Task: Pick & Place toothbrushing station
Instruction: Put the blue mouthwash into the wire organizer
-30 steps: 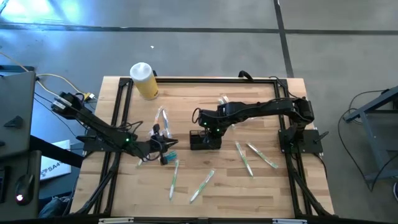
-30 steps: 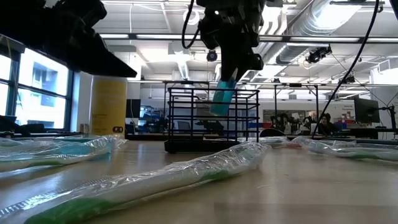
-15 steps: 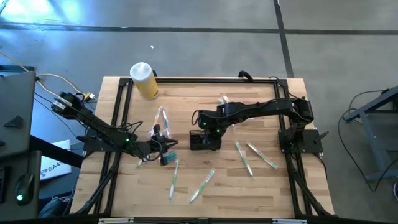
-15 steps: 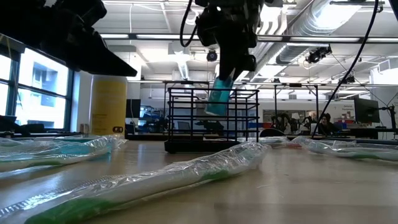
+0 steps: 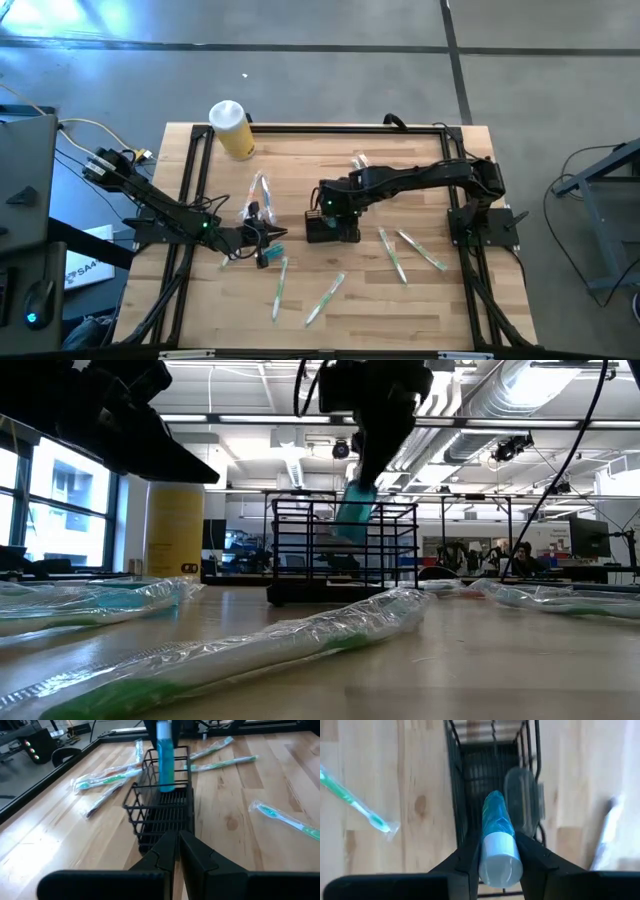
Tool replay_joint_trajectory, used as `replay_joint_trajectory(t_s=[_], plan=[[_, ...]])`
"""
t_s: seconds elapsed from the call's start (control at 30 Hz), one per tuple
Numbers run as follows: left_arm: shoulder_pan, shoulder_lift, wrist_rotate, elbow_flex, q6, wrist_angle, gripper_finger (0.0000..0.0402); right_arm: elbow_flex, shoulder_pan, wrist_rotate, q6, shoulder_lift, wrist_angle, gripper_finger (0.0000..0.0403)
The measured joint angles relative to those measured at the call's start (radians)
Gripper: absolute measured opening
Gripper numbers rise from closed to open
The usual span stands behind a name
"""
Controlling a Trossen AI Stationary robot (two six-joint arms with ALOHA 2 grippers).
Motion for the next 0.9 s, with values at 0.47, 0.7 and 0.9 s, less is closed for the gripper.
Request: replay_joint_trajectory(t_s=[0.47,0.7,0.9], plan=[[0.0,0.0,0.008,0.0,-0.036,-0.004,0.0019,0.116,0.028,0.012,-0.157,-0.001,-0.096,0.0089],[0.0,0.0,0.017,0.0,-0.081,-0.004,0.0019,0.116,0.028,0.006,-0.211,0.001,-0.097,0.0089],[-0.001,-0.001,0.029,0.0,-0.134,-0.01,0.0019,0.116,0.028,0.002,-0.241,0.051,-0.089,0.0089]])
